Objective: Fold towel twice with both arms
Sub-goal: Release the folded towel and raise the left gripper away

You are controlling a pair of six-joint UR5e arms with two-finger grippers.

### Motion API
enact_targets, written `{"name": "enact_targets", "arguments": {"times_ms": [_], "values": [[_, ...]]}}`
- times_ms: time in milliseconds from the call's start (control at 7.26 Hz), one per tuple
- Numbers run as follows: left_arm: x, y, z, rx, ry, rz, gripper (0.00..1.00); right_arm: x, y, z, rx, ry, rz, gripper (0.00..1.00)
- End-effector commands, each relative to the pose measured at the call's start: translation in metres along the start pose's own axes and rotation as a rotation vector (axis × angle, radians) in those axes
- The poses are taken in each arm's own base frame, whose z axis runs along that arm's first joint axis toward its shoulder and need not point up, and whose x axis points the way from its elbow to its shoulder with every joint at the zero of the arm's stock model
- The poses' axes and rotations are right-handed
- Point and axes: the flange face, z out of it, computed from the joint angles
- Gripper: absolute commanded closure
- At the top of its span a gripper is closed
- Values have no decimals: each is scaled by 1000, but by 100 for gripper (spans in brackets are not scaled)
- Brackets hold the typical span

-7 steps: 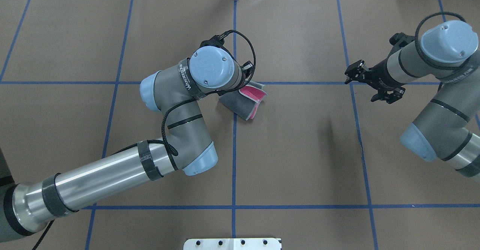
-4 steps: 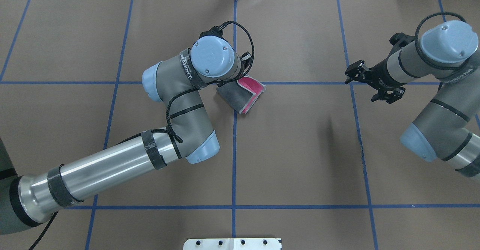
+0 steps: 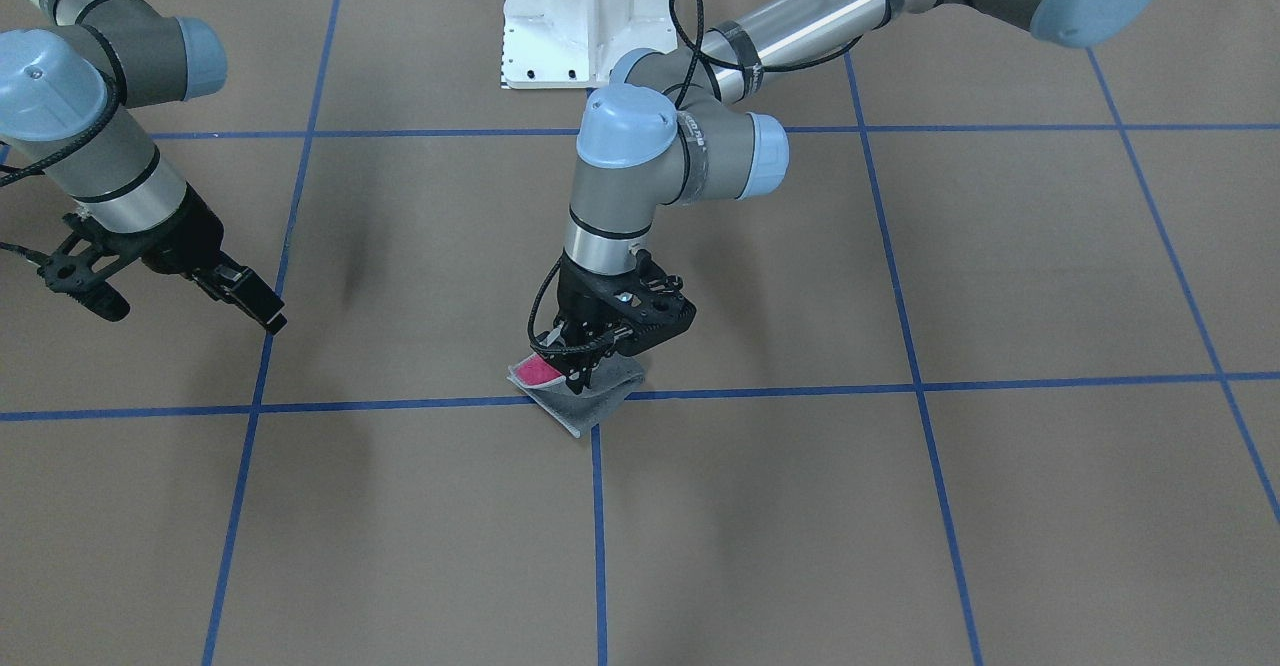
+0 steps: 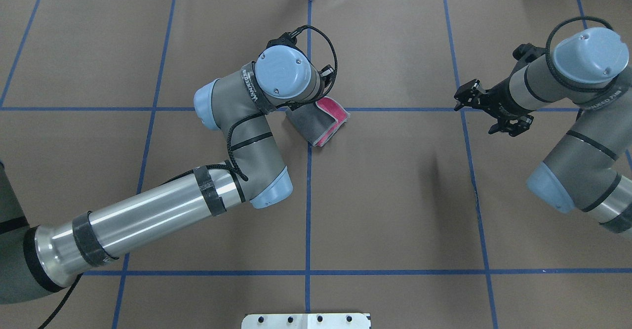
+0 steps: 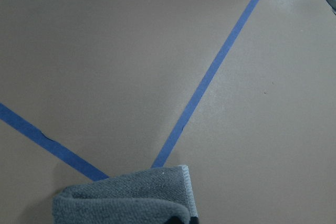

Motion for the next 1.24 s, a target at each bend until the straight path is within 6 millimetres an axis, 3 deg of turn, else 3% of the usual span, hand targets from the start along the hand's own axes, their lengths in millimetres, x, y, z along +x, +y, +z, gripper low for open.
{"name": "enact_targets", "arguments": {"times_ms": [0, 138, 275, 689, 826, 964, 1102], "values": [[0, -11, 6, 12, -2, -6, 82, 0, 0, 0, 1, -1, -1, 0], [-2, -17, 11, 18, -6, 13, 27, -1, 1, -2, 1, -4, -1, 0], [-2, -25, 12, 26, -5, 30, 0, -1, 1, -3, 2, -6, 1, 0], [21, -51, -8, 45, 37, 17, 0, -7, 4, -5, 0, -16, 3, 0], [28, -49, -16, 24, 51, 17, 0, -12, 9, -5, -6, -20, -4, 0], [33, -47, -36, -34, 67, 21, 0, -26, 23, -1, -22, -31, -24, 0], [30, -56, -53, -62, 85, 17, 0, -40, 42, 5, -30, -37, -24, 0]]}}
